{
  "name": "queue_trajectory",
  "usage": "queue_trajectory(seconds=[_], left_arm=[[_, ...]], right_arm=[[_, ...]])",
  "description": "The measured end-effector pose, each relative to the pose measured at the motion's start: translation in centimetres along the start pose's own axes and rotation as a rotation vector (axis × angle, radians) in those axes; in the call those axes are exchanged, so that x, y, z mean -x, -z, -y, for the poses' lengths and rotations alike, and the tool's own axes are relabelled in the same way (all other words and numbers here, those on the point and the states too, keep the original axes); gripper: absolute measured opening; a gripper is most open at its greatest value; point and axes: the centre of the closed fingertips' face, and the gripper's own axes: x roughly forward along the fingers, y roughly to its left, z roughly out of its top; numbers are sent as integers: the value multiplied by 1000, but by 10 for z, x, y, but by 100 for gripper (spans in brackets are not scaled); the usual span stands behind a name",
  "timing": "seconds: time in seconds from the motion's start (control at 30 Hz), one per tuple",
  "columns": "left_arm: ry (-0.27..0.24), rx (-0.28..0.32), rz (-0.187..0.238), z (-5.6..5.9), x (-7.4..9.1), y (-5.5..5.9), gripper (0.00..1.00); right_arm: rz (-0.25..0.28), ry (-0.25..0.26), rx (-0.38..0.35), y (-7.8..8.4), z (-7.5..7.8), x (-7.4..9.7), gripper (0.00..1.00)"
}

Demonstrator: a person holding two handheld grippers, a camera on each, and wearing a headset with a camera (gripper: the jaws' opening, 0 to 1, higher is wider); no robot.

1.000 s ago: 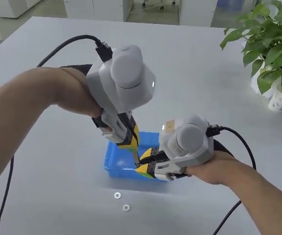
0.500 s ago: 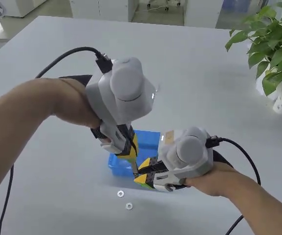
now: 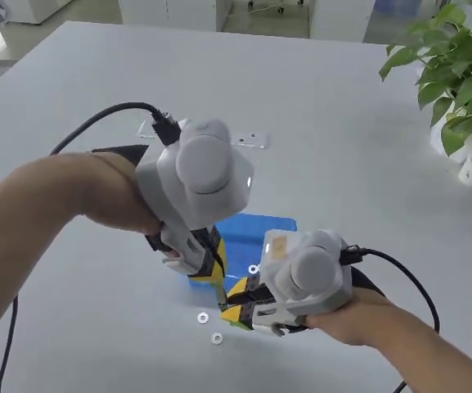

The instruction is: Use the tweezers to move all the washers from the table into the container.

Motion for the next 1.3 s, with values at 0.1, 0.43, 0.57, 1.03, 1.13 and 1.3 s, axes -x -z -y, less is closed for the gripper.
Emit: queue_trajectory(seconds=[0.1,0.43,0.57,1.03,1.13,1.3], left_arm=[[1,1,0,3,-2,2,5],[12,15,1,11,-9,9,5],[13,17,8,13,-12,9,5],[24,35,21,20,-22,13,5],[26,37,19,20,-24,15,5],[25,37,20,21,-27,16,5]], right_arm=[[1,-3,0,1,-3,-2,12],[-2,-22,-1,4,-12,-12,12],[-5,-24,-2,6,-14,-14,12],[-19,-38,-8,15,-22,-21,12],[-20,-40,-11,16,-23,-22,12],[-19,-39,-17,18,-23,-25,12]])
